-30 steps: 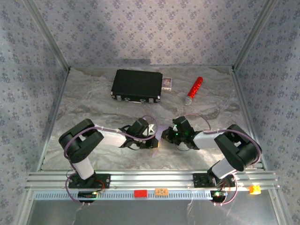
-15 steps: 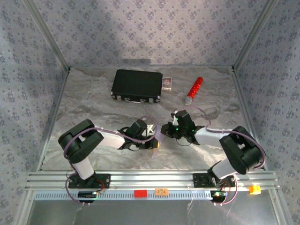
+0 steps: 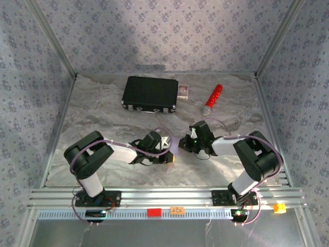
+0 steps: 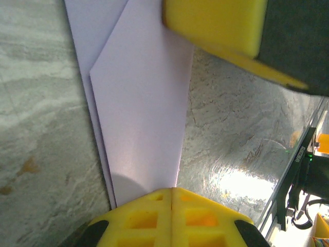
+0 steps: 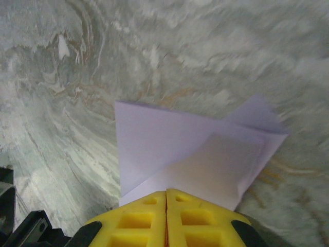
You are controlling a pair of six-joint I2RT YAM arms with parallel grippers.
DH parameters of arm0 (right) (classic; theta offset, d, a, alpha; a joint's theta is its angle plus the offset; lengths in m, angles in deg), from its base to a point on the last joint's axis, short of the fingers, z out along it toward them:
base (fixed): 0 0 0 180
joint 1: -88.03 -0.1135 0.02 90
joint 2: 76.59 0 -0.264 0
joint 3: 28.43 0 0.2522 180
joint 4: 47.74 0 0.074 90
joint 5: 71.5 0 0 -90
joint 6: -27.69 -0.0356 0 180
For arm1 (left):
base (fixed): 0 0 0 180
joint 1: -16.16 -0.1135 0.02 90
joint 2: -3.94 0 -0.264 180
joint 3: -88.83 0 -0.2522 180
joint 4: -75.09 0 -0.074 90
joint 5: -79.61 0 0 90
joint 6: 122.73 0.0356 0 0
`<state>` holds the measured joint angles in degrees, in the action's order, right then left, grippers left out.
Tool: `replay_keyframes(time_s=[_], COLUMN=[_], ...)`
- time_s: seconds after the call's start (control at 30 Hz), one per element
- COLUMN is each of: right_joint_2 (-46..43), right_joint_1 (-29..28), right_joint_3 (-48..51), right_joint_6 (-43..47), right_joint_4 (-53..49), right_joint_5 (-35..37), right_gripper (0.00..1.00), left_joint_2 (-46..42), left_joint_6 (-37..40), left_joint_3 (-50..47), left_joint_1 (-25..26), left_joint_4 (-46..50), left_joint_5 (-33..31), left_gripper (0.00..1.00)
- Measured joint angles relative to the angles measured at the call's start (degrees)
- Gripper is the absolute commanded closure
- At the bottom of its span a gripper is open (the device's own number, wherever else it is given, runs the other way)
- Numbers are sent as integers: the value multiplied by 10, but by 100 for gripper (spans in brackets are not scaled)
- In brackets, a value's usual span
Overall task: Fold a paper plane with a square sheet of paper (pick it up from the middle)
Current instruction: Perform the fifth fold on the wing at the bottom-center of the table.
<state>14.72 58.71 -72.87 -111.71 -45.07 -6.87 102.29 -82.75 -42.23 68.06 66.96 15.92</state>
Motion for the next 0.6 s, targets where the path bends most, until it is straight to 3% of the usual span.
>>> replay_keyframes(time_s=[0.27,0.6], right_joint_2=[14,20], right_joint_1=[73,113], right_joint_3=[-16,-40], right_joint_6=[23,41], right_joint_4=[-14,-45], right_joint_5=[-23,-21], right_gripper=[90,88], left_joint_2=[0,0], left_joint_6=[-4,-6], left_joint_3=[0,0], left_joint_1=[3,4], left_joint_4=[-1,-4], left_joint_5=[-5,-6], left_gripper=[100,100])
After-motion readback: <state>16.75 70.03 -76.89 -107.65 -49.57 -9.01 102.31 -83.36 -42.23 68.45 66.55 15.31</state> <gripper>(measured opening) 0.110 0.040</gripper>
